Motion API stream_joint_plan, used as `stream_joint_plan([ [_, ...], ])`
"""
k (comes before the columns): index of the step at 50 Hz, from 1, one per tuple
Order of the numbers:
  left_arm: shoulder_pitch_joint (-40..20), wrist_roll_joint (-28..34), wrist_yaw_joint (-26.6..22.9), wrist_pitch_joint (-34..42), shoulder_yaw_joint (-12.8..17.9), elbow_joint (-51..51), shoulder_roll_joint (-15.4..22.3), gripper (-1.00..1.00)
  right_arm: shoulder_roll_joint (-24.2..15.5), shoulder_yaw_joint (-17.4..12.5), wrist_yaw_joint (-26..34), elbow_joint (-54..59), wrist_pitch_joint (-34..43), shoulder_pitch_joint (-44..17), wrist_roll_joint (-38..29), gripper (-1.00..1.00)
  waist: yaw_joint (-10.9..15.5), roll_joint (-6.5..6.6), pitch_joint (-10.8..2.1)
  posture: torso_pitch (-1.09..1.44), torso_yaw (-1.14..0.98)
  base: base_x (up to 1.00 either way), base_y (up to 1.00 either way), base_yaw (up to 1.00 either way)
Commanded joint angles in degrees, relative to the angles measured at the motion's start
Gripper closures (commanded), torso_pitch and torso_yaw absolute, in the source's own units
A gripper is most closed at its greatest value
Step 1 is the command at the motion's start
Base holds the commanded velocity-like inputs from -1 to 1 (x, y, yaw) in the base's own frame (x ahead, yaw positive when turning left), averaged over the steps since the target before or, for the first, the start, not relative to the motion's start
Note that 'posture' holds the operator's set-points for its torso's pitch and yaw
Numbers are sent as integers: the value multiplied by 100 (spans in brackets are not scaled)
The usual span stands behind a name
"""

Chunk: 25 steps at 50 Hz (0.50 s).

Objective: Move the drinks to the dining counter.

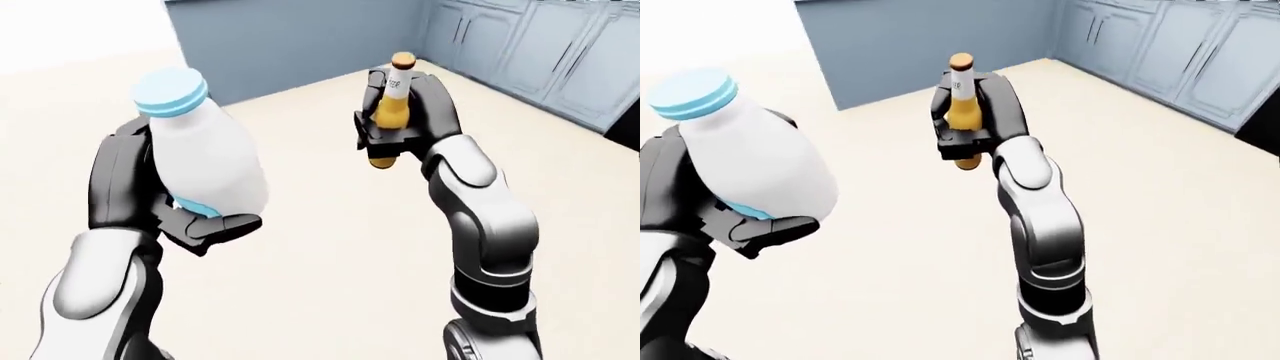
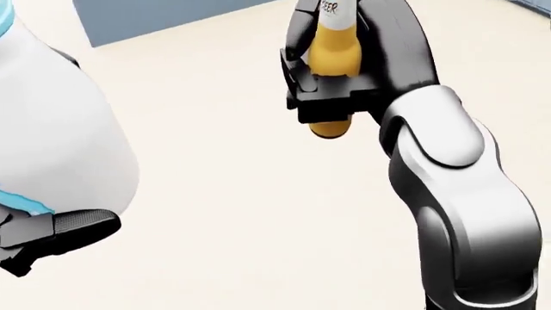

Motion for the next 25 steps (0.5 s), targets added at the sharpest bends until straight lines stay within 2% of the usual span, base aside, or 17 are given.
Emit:
stream_joint_plan([
  [1,-231,-48,-27,-227,-102,-158,23,100,-135,-261,-148,-220,-173,-182,-24,100,-80,77,-251,0,0,0,0,0],
  [6,-90,-45,-45,-415,-68,-87,-13,100,-128,-285,-284,-255,-228,-63,38,100,-263,52,-82,0,0,0,0,0],
  [7,-65,-45,-47,-452,-63,-70,-17,100,-139,-289,-304,-261,-222,-39,43,100,-267,37,-251,0,0,46,0,0],
  [8,-65,-46,-49,-431,-55,-85,-12,100,-144,-305,-324,-313,-186,-35,66,100,-192,-149,-227,0,0,89,10,0],
  [9,-30,-33,-46,-504,-65,-42,-6,100,-150,-291,-333,-353,-174,-25,75,100,-179,-291,-33,0,0,100,16,0],
  [10,-33,-18,-37,-526,-64,-12,2,100,-153,-281,-347,-383,-170,-22,78,100,-233,-541,-127,0,0,100,17,0],
  [11,-34,-17,-37,-528,-64,-10,2,100,-154,-280,-349,-385,-170,-22,79,100,-268,-492,-193,0,0,100,17,0],
  [12,-23,-9,-36,-547,-77,-6,7,100,-152,-277,-359,-386,-180,-19,81,100,-211,-337,-108,0,0,100,30,0],
  [14,-57,-4,-41,-526,-67,-10,13,100,-151,-273,-363,-398,-177,-13,91,100,-266,-419,-284,0,0,100,47,0],
  [15,-41,1,-40,-545,-77,-7,8,100,-153,-263,-351,-412,-194,14,98,100,-256,-436,-328,0,0,93,62,0],
  [17,-19,8,-45,-573,-80,0,0,100,-163,-248,-335,-401,-204,37,91,100,-231,-502,-344,0,0,78,80,0],
  [18,-26,4,-51,-574,-64,6,-4,100,-165,-255,-337,-415,-170,17,90,100,-91,-660,-304,0,0,66,0,90],
  [19,-23,6,-50,-599,-64,30,-5,100,-168,-269,-338,-419,-147,-7,94,100,-250,-587,-352,0,0,63,0,92],
  [22,-73,9,-51,-491,-77,-42,13,100,-163,-264,-335,-416,-176,21,93,100,-341,-555,-400,0,0,62,0,94],
  [23,-83,14,-52,-489,-82,-37,22,100,-165,-261,-337,-428,-154,10,91,100,-335,-526,-427,0,0,60,0,96],
  [24,-95,17,-53,-479,-83,-34,26,100,-166,-268,-336,-435,-144,4,94,100,-259,-581,-406,0,0,59,0,96],
  [25,-112,21,-52,-464,-90,-33,31,100,-168,-271,-334,-431,-150,2,97,100,-204,-598,-446,0,0,59,0,97],
])
